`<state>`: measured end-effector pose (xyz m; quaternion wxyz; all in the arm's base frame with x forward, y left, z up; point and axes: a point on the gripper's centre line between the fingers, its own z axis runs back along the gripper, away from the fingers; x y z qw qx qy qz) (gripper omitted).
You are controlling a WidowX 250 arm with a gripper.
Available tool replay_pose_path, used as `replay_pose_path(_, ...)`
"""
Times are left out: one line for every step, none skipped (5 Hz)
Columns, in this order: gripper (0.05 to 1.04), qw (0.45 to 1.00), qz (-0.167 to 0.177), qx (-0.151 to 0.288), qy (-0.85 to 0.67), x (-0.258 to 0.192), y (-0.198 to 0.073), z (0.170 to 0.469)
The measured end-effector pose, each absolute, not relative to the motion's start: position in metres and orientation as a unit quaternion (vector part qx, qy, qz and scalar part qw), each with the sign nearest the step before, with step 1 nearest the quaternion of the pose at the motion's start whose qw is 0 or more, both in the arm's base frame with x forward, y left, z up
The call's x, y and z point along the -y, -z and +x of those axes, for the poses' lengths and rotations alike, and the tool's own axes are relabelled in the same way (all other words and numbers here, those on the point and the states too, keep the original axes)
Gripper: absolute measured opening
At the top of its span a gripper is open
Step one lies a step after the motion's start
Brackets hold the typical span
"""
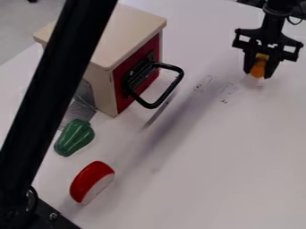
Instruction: Move the yellow object to the floor.
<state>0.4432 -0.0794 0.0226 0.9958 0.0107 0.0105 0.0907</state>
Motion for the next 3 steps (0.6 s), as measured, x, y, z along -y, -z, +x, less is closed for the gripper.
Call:
replay_pose_path(0.802, 0.996, 0.000, -0.018, -0.090, 0.077, -0.007, 0.438)
replay_pose_path(1.002, 0.996, -0.006, -0.010, -0.083, 0.077, -0.018, 0.433)
replay_pose_path(0.999, 0.997, -0.011, 0.017, -0.079, 0.075, -0.057, 0.429)
